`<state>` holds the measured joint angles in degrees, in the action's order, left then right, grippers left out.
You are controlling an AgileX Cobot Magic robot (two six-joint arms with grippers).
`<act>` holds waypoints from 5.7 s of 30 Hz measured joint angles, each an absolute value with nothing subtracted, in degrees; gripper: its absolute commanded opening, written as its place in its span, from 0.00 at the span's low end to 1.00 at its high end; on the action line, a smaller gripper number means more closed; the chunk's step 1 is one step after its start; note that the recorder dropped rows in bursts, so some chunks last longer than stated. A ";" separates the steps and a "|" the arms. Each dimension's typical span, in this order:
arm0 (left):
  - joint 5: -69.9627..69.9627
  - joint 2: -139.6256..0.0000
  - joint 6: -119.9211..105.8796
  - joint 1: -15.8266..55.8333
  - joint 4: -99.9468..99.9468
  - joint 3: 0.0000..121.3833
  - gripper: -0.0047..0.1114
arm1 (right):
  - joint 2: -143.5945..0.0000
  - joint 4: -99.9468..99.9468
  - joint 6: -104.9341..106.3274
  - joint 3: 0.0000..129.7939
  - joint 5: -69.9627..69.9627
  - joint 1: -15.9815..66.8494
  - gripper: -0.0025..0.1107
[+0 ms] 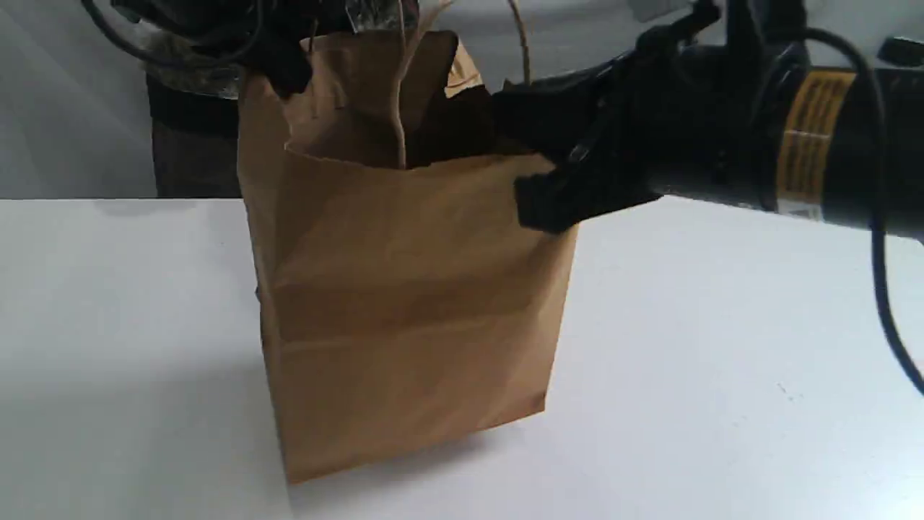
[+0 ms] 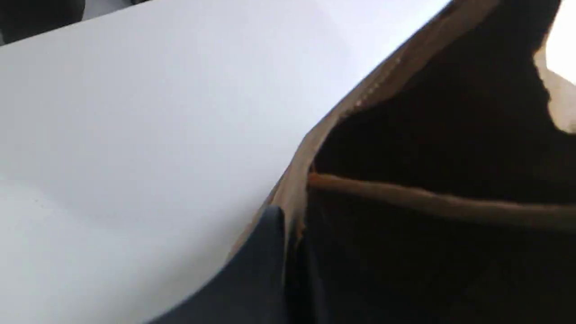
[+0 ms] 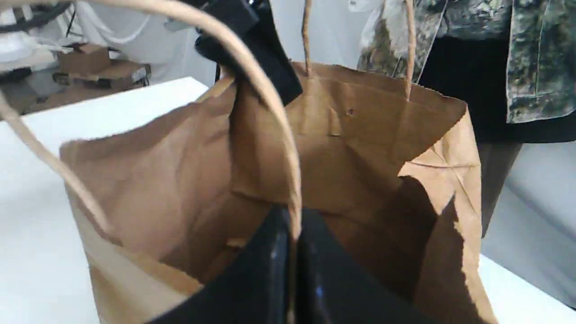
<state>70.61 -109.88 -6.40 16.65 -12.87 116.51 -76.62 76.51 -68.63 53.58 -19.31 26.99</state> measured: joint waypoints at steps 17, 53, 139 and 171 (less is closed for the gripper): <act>70.51 -108.61 -5.19 16.77 -12.02 110.30 0.09 | -77.17 76.57 -76.00 52.42 -14.58 31.98 0.02; 70.61 -98.24 -2.40 16.87 -9.07 109.40 0.52 | -72.99 77.01 -78.60 52.33 -11.87 31.98 0.66; 70.61 -84.26 -2.30 16.87 -8.18 108.99 0.52 | -10.41 73.38 -38.37 36.23 49.51 31.98 0.02; 70.34 -16.07 -12.88 16.99 -3.74 83.58 0.43 | -10.41 -1.04 10.97 39.00 40.03 31.98 0.02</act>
